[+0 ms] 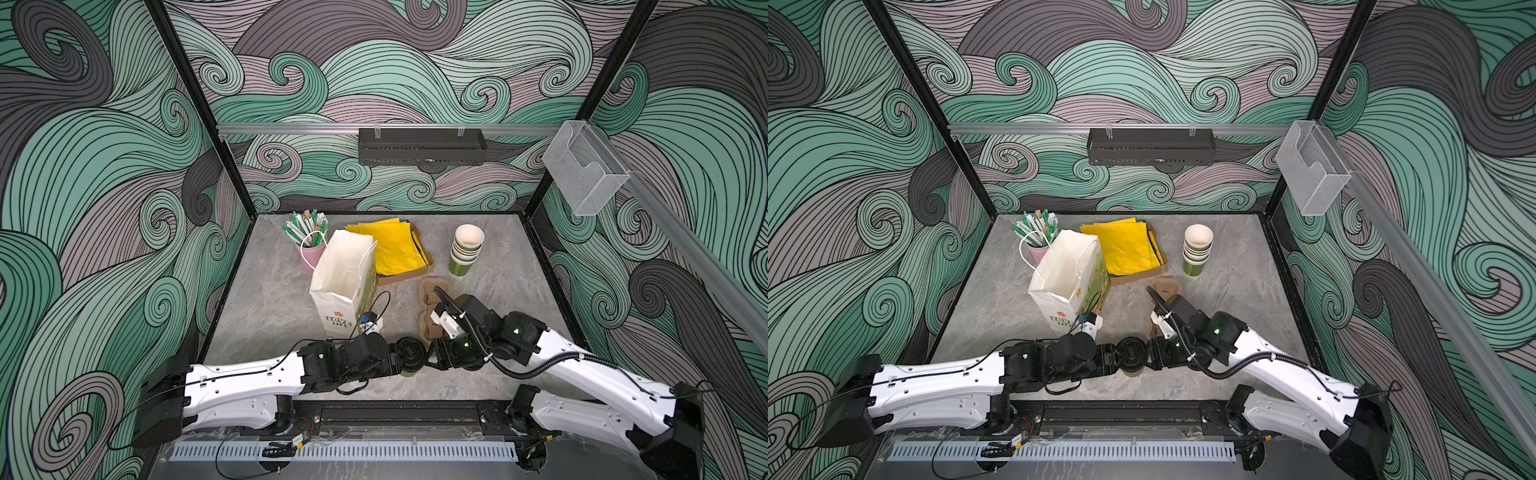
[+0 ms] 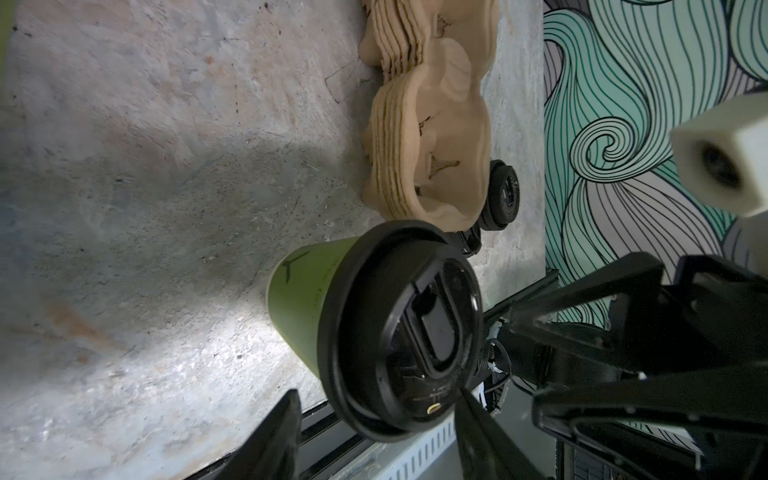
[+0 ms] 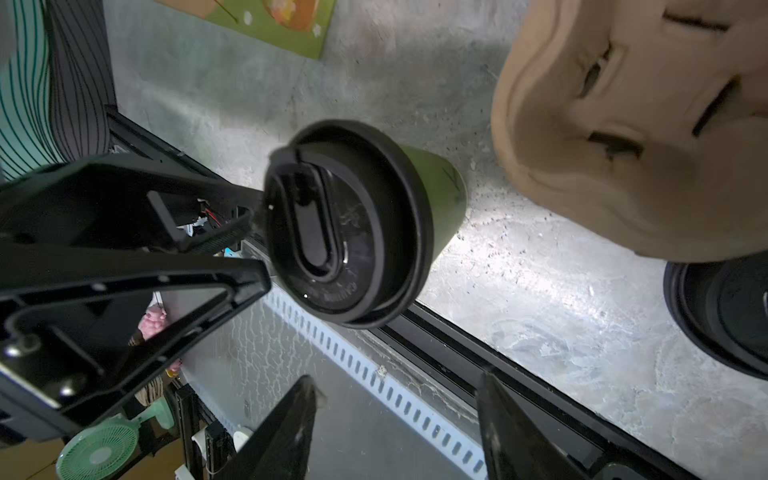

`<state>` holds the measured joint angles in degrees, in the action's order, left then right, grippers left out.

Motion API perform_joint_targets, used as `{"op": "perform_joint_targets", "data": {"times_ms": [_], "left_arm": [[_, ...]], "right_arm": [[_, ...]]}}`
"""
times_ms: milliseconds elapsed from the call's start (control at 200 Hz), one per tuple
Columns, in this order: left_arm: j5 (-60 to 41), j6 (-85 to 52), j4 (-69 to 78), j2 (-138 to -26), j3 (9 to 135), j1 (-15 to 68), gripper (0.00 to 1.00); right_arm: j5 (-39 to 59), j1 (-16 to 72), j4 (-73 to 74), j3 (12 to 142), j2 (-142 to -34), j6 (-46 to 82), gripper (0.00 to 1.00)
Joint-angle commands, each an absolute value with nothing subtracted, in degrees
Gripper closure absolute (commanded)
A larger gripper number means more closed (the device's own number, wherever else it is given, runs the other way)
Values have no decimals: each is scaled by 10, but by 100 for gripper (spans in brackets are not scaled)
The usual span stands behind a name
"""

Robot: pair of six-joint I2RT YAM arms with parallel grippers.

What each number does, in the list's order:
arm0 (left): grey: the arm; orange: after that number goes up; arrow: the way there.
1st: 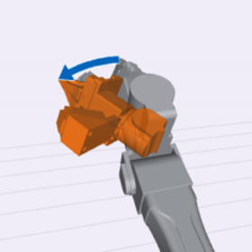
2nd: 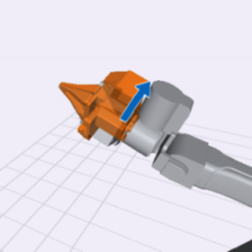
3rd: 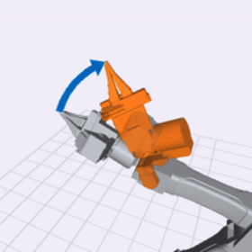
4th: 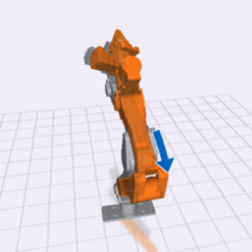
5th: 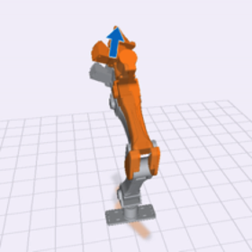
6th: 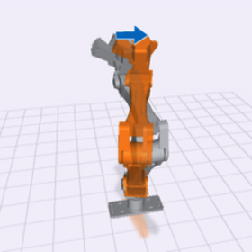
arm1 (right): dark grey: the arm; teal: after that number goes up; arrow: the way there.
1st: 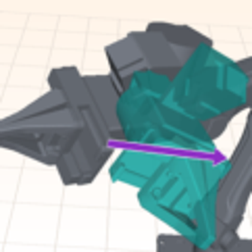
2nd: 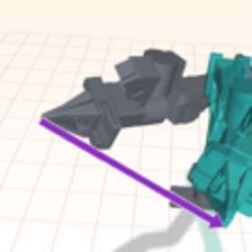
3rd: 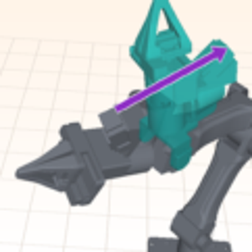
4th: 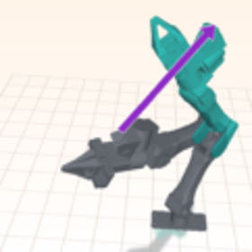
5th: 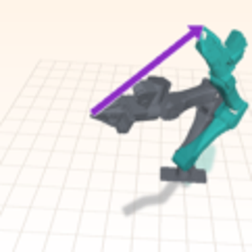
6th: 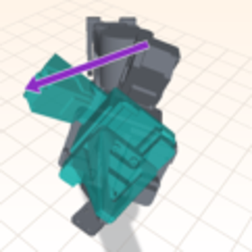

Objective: Pack the takeout coffee

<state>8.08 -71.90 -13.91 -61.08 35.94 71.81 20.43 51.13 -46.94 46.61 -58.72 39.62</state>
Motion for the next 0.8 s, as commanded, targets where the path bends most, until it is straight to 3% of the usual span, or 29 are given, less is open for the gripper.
{"op": "perform_joint_targets", "data": {"times_ms": [0,795], "left_arm": [[82,-723,-163,-625,386,720,40],[126,-727,-219,-623,386,719,51]], "right_arm": [[229,510,-421,452,-588,435,38],[149,510,-404,398,-637,461,50]]}}
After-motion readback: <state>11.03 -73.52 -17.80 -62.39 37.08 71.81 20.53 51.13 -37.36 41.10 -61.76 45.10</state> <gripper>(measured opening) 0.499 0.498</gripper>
